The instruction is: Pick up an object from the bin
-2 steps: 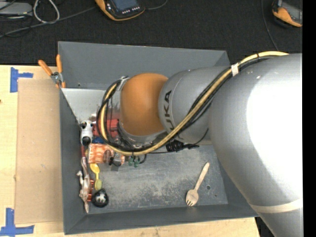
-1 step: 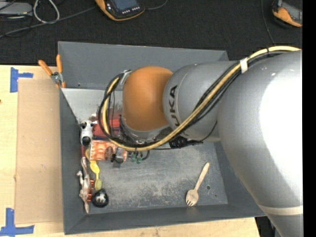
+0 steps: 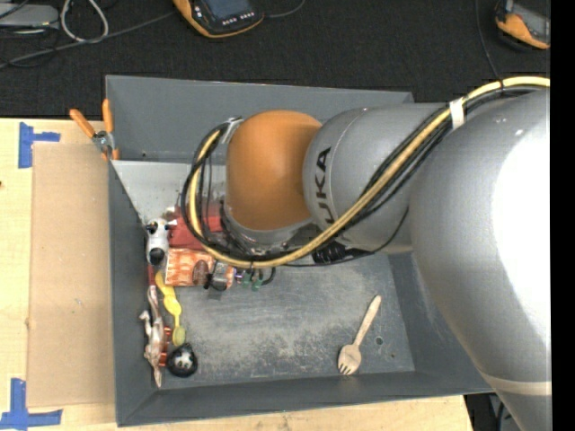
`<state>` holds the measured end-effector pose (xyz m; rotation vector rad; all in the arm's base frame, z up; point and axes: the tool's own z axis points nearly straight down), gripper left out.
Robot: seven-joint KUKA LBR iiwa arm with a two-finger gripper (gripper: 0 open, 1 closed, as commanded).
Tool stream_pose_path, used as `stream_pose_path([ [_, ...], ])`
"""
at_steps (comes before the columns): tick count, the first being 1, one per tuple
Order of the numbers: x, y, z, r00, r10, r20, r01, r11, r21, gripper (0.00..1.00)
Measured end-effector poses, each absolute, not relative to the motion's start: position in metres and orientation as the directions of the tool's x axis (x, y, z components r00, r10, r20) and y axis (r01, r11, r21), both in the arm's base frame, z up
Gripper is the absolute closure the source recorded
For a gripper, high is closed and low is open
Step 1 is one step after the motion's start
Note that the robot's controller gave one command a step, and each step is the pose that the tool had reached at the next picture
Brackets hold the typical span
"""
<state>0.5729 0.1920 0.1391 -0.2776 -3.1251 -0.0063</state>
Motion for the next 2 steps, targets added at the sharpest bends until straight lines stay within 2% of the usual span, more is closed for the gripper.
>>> stream_pose_path([
  [2,0.5734,0.1920,0.1604,-0.984,0.178,0.003,0.178,0.984,0.005,1.00],
])
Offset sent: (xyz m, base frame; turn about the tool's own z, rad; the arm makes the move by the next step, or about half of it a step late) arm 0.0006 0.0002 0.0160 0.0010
